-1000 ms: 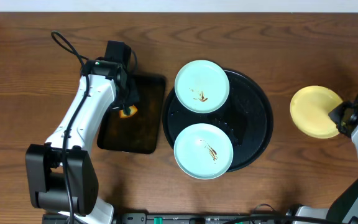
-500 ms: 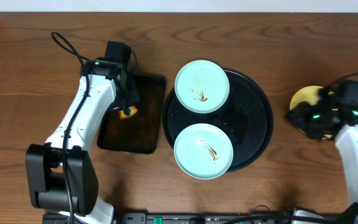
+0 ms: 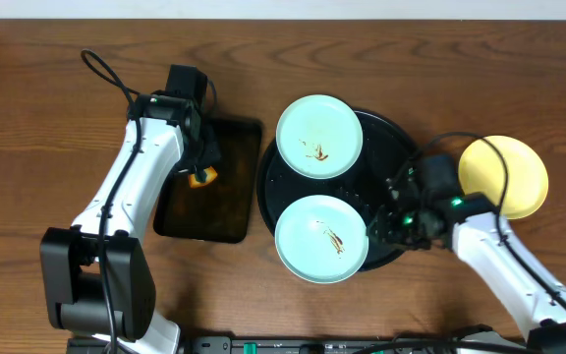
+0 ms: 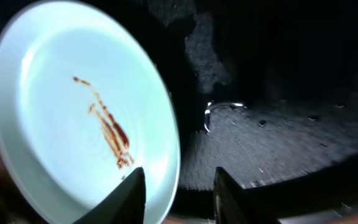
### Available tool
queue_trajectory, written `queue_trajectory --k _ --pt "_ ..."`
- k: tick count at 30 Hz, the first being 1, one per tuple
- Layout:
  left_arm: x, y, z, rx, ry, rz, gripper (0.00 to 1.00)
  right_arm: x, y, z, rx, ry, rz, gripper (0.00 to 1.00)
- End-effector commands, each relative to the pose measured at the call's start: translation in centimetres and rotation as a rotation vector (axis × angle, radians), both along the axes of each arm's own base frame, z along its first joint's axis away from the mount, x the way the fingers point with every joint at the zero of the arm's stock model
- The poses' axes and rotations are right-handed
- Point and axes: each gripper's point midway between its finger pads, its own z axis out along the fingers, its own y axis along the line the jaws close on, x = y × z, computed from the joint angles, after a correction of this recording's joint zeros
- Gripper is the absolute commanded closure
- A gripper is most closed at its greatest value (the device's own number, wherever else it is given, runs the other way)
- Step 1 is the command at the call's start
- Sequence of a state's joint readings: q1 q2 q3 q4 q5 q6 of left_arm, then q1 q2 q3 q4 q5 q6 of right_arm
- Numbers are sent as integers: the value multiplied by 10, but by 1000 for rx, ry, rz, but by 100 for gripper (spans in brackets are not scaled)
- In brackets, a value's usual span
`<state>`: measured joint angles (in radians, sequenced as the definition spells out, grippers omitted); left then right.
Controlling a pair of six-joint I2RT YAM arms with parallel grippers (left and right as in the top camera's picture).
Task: Clean dirty plates on tray and stack at the side
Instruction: 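Move the right gripper to grip the lower pale-green plate rim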
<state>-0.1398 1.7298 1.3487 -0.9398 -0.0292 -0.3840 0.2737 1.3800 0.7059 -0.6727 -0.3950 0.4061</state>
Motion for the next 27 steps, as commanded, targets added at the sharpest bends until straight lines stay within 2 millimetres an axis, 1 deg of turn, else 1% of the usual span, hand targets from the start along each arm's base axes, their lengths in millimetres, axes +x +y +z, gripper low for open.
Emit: queue_trajectory --k 1,5,6,7,8,10,11,13,16,19,22,25,27 --pt "-1 2 1 8 1 -13 92 -4 -6 -16 -79 -4 -52 68" --pt "-1 2 1 8 1 -12 92 0 1 -23 -70 -56 -41 70" --pt "-1 2 1 8 1 -12 92 1 2 -24 -66 -66 -39 74" --pt "-1 2 1 7 1 -12 92 2 3 -26 -61 -77 -39 80" --pt "-1 2 1 4 2 -13 92 2 4 -26 -58 -77 -46 82" --pt "-1 -3 1 -23 5 -18 92 3 4 -27 -53 -75 -64 88" --pt "-2 -7 1 -44 8 -22 92 3 4 -27 -53 -75 -66 89" --pt "-3 -13 1 -82 13 -28 92 3 4 -27 -53 -75 -66 90" --pt "-4 -25 1 -145 21 -53 92 2 4 -28 -54 -73 -66 87" --pt "-5 -31 2 -177 26 -62 92 2 3 -29 -56 -68 -65 87" --pt "-7 -39 3 -221 28 -113 92 -1 2 -32 -61 -57 -65 84" --pt "-8 -51 5 -283 31 -160 93 -4 1 -35 -67 -42 -64 85" --pt "-9 -57 7 -315 32 -182 92 -4 1 -36 -70 -41 -65 88"
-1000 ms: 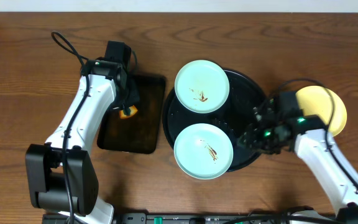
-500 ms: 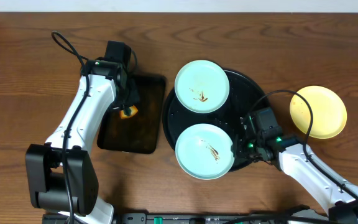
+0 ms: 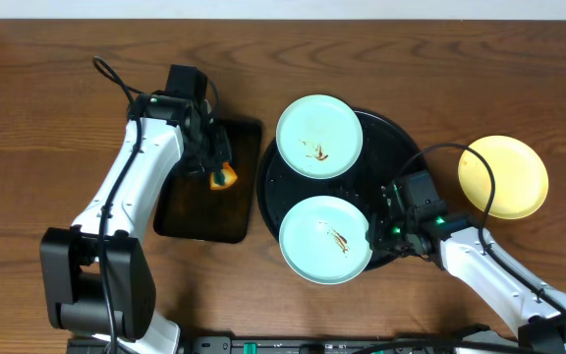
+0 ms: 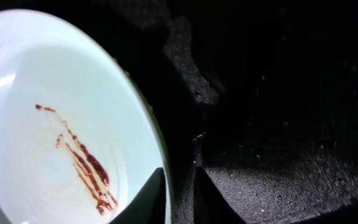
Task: Clean dirty plates on tray and stack at the side
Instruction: 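Move the right gripper to grip the lower pale-green plate rim, then scrub the lower pale-green plate with the sponge in the left gripper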
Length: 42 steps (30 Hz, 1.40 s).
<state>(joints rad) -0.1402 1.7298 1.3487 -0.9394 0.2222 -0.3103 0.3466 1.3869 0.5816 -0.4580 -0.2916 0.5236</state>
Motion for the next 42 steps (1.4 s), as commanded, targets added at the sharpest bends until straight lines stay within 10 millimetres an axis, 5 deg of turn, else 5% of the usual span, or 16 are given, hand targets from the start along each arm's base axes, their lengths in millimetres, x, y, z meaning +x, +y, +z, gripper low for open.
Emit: queue_trajectory --k 1,5,19,32,42 --pt "-4 -17 5 -96 1 -74 92 -6 -2 -7 -18 22 -6 89" --pt "-10 -41 9 -157 -7 -184 92 -6 -2 -7 -20 22 -6 99" --pt "-72 -153 7 -205 19 -565 92 10 -16 -7 -93 -39 -69 99" --pt "-109 -239 -4 -400 138 -506 93 8 -16 -8 -96 -30 -68 99" --pt "-109 -253 -32 -414 228 -411 92 6 -17 -9 -100 -22 -67 99"
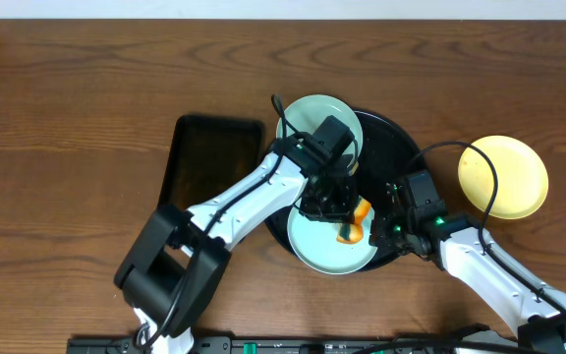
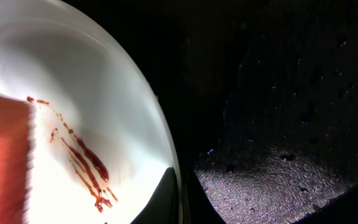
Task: Clean dirty plates on tray and stack at the side
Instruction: 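Scrub the lower pale-green plate with the sponge in the left gripper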
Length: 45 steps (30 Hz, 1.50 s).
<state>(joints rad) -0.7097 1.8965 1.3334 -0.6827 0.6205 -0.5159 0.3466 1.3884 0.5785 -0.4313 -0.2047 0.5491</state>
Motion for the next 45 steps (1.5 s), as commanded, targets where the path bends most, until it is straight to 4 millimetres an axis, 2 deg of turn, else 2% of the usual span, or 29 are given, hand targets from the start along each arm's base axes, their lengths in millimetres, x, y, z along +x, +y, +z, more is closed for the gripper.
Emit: queue_trajectory --k 1,19,23,28,33,37,45 --pt "-5 -4 -6 -16 68 27 92 -5 -6 -6 -34 19 -18 99" --pt "-24 -16 -40 39 187 46 92 -5 -5 -6 -31 22 -16 99" --pt "-21 -15 -47 52 154 52 92 -6 -5 -6 -33 25 -16 99" --pt "-15 7 -63 181 92 82 92 -7 -6 -7 -35 31 -16 99" --pt "8 51 -80 420 -62 127 93 -12 -9 -9 -48 50 -18 99" --pt "21 64 -78 459 -114 142 93 -16 -11 -10 -57 67 -19 99" --pt "53 91 -56 467 -180 248 93 -20 -13 -11 -71 85 -20 99"
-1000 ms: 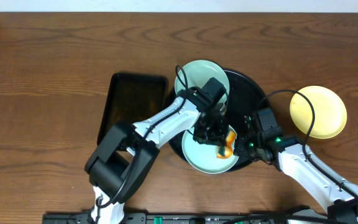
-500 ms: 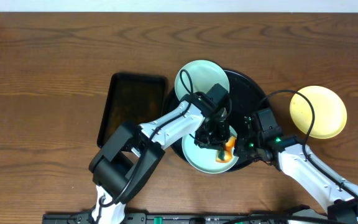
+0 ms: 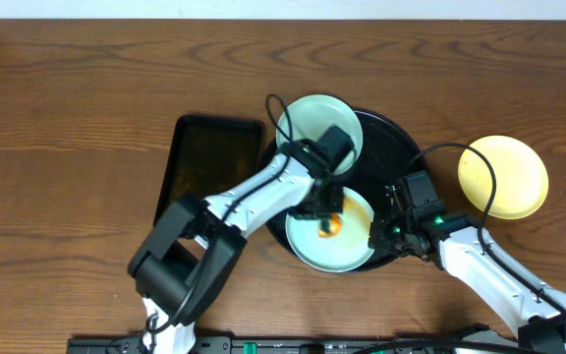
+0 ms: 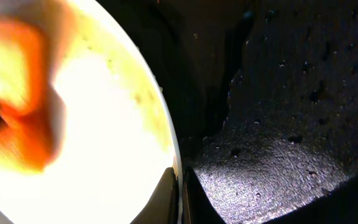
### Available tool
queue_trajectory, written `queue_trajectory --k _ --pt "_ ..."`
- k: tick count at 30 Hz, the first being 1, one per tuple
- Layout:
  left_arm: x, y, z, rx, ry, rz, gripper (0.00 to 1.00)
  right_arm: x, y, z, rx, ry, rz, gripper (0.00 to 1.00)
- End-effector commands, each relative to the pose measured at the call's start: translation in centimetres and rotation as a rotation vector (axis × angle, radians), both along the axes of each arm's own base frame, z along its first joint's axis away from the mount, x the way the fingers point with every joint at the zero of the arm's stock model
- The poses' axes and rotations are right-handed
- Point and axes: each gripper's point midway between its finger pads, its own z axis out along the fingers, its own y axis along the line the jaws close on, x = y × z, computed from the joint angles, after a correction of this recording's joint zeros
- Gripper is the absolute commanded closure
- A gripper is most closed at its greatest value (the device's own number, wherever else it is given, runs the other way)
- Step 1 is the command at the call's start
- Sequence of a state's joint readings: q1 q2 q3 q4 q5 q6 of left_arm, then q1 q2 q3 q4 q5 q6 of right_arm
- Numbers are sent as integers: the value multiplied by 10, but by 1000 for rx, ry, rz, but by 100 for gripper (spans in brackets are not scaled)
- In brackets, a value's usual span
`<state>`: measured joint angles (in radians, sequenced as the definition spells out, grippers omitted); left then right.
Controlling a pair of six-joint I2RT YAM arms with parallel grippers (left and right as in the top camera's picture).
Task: Clean dirty plates on tray and stack at the side
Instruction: 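Scrub the lower pale-green plate with the sponge in the left gripper, then return the sponge to the black tray with the left gripper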
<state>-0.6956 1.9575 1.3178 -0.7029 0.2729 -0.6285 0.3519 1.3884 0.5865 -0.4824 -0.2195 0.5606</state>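
Observation:
Two pale mint plates lie on the round black tray. The far plate is partly under my left arm. On the near plate rests an orange sponge, with my left gripper shut on it. My right gripper is shut on that plate's right rim. In the right wrist view the near plate is washed out white, the sponge is a blur at the left, and the right gripper pinches the rim.
A yellow plate sits on the table to the right of the tray. A black rectangular tray lies to the left. The right arm's cable loops over the round tray's right edge. The rest is brown wooden table.
The sponge in my left gripper has moved from the near plate's right side towards its middle. The red streak does not show in the washed-out wrist view. My right gripper still clamps the rim.
My left gripper was at the sponge in the rectangular tray while my right fingers stood open round the near plate's rim. Then the sponge was lifted and the fingers had narrowed. Later the sponge lay on the streaked plate, rim clamped; now it is mid-plate.

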Motion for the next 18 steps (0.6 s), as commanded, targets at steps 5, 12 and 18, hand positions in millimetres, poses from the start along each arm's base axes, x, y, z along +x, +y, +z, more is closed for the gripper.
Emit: queue_trajectory --k 5,12,18 --pt "29 55 14 111 -93 70 93 -10 -14 -10 -72 35 -18 99" --pt "34 69 79 34 -223 6 93 -3 -11 -8 -61 6 -18 71" --pt "39 115 107 110 -287 58 92 2 -9 -7 -50 -17 -18 62"
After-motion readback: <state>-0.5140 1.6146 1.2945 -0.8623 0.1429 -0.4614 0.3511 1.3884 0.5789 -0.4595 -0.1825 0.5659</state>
